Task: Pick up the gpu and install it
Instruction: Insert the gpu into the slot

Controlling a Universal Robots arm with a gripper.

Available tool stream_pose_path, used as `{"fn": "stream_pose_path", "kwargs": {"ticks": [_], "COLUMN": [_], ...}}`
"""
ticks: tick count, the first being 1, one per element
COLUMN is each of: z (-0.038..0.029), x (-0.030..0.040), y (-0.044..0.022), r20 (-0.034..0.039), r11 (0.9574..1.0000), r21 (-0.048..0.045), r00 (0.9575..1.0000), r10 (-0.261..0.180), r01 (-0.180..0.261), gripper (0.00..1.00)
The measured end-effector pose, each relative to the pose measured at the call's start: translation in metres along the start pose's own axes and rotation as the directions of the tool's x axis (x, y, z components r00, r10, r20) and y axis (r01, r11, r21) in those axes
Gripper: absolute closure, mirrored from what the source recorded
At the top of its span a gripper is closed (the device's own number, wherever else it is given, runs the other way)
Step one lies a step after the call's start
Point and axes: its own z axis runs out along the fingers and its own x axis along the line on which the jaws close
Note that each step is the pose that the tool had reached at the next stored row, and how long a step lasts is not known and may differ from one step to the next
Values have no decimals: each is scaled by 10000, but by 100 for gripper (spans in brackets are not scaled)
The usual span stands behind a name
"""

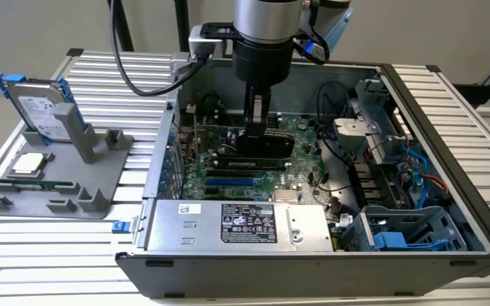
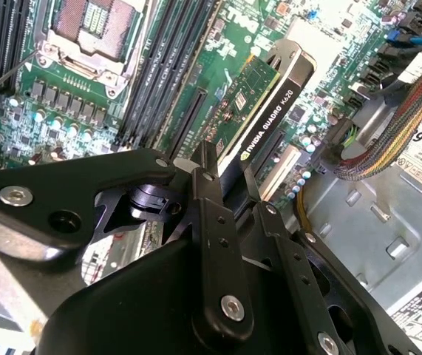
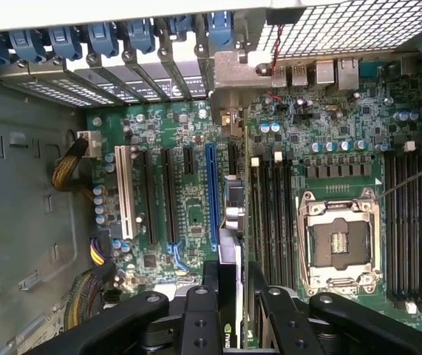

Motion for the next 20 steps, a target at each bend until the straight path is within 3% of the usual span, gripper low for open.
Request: {"fn": "stream_pose_path", "kwargs": {"ticks": [20], "z": [63], "x": [-2], "y": [1], "r20": [-148], "r11": [10000], "r21": [15], "r00": [9999], "r10": [-2], "r01": [2], "gripper": [100]}}
